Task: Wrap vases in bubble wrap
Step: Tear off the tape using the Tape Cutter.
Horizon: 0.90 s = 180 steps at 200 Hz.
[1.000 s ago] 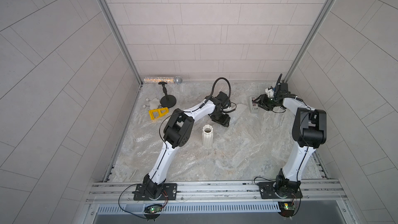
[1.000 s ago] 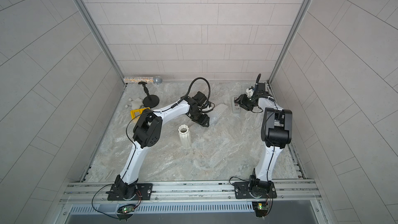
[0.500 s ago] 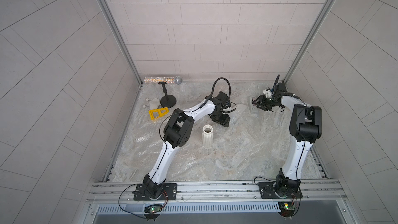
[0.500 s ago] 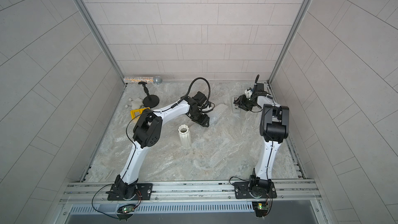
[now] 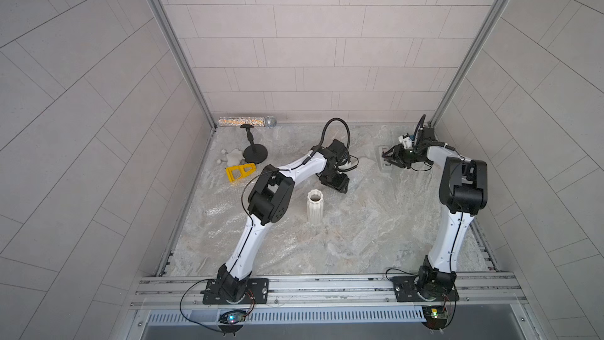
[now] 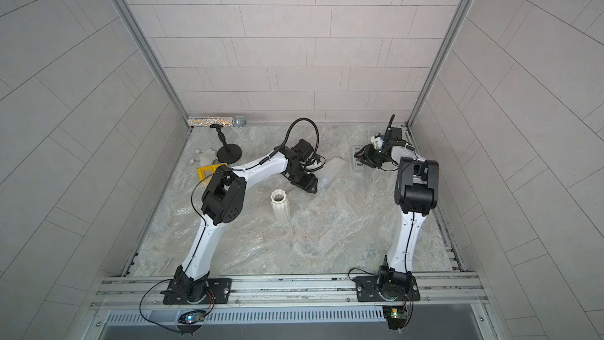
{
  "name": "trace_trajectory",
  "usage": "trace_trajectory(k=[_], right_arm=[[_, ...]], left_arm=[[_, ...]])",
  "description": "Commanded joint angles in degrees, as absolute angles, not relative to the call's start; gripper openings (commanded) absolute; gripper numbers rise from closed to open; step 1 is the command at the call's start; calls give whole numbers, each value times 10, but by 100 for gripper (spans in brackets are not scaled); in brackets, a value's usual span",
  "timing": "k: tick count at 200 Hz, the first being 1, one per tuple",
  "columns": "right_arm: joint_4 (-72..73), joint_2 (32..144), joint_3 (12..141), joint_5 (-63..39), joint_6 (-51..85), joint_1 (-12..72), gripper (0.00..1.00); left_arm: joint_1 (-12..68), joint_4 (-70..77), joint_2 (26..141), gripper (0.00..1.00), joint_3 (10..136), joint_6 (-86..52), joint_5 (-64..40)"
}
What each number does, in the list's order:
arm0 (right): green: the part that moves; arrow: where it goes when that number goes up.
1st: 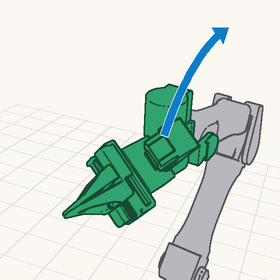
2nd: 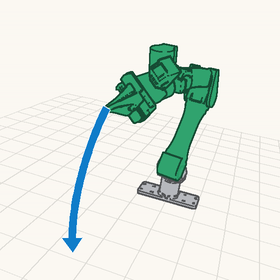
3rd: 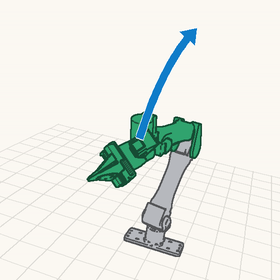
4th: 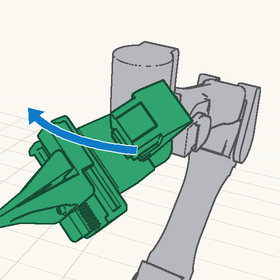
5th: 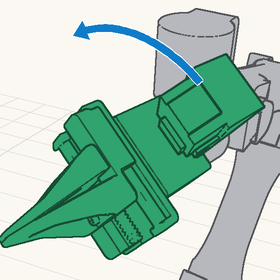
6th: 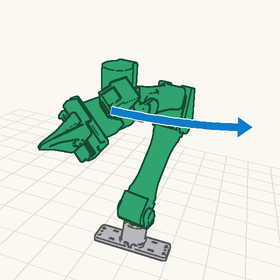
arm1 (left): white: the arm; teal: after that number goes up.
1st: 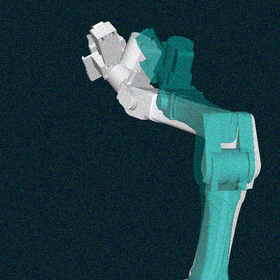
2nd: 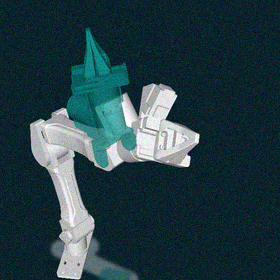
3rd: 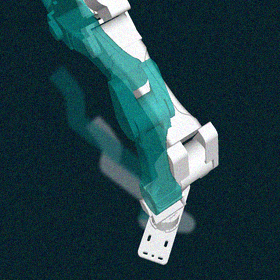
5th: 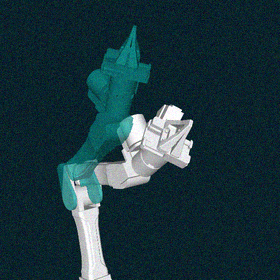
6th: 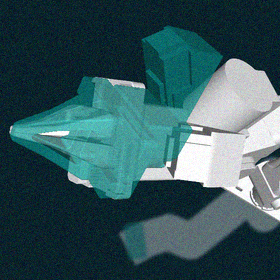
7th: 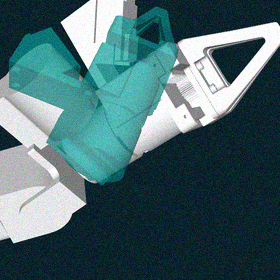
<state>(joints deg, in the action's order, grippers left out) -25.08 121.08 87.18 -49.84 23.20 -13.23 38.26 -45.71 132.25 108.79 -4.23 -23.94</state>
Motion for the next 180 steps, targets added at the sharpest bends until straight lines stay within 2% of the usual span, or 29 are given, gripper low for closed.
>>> trace_trajectory(k=[1, 79, 119, 180], right_arm=[[-277, 1196, 848, -518, 234, -129, 42], [-275, 1186, 831, -510, 233, -140, 28], [-261, 1181, 827, -508, 240, -152, 15], [-216, 1182, 831, -555, 276, -157, 2]], left_arm=[[379, -473, 1294, 44, 1082, -42, -243], [379, -472, 1295, 44, 1083, -44, -245], [379, -471, 1296, 44, 1083, -45, -246], [380, -470, 1299, 44, 1084, -46, -243]])
